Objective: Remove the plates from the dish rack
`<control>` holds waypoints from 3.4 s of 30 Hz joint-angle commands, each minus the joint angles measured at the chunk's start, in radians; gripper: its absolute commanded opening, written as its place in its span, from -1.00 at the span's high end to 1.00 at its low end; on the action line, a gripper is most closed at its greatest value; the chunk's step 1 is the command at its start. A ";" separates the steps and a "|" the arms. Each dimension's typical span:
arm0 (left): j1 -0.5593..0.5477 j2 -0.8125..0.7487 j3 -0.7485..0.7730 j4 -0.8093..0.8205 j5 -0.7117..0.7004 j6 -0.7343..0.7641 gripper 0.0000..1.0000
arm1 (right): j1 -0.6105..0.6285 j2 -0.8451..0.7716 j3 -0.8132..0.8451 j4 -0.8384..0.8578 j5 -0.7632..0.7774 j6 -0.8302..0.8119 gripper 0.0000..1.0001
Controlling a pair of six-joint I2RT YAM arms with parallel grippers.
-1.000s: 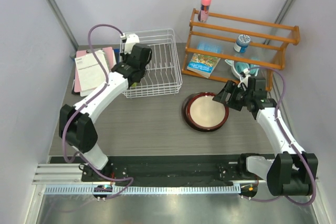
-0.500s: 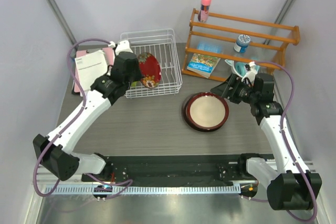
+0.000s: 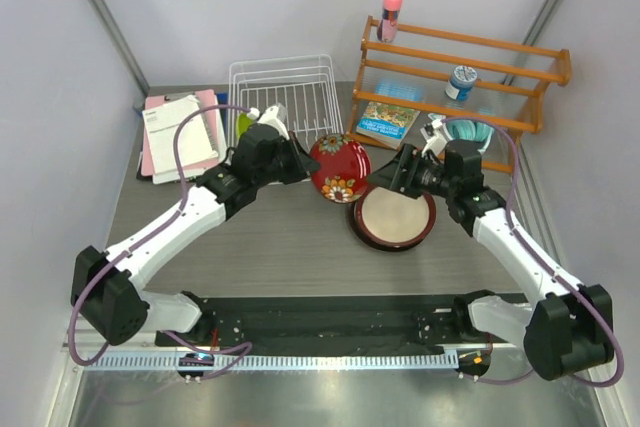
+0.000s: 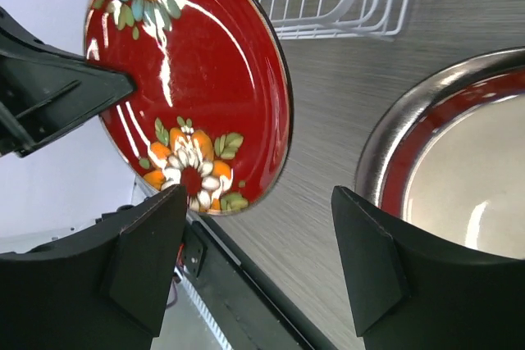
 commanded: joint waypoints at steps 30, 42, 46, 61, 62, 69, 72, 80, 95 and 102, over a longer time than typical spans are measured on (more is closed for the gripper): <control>-0.043 -0.149 -0.037 -0.047 -0.484 0.138 -0.99 | -0.023 -0.172 -0.014 -0.365 0.467 -0.046 0.97; -0.042 -0.198 -0.042 -0.130 -0.733 0.201 -0.99 | -0.062 -0.149 -0.074 -0.437 0.514 -0.075 0.98; -0.025 -0.156 -0.025 -0.145 -0.757 0.207 -0.99 | -0.066 -0.121 -0.076 -0.427 0.495 -0.083 0.98; 0.023 -0.097 0.018 -0.165 -0.736 0.221 -0.99 | -0.069 -0.043 -0.093 -0.416 0.498 -0.116 0.48; 0.026 -0.097 0.019 -0.167 -0.736 0.221 -0.99 | -0.069 -0.043 -0.091 -0.416 0.498 -0.119 0.35; 0.063 -0.083 0.018 -0.167 -0.721 0.223 -0.99 | -0.069 -0.062 -0.047 -0.470 0.521 -0.152 -0.08; 0.078 -0.071 0.018 -0.158 -0.701 0.224 -0.99 | -0.069 -0.066 -0.022 -0.494 0.537 -0.165 -0.13; 0.150 0.062 0.042 -0.064 -0.668 0.249 -0.99 | -0.069 -0.123 0.053 -0.536 0.555 -0.185 -0.15; 0.236 0.478 0.338 -0.019 -0.753 0.324 -0.65 | -0.069 -0.020 0.133 -0.525 0.537 -0.251 -0.17; 0.262 0.527 0.366 -0.020 -0.738 0.319 -0.19 | -0.069 0.012 0.133 -0.502 0.527 -0.253 -0.15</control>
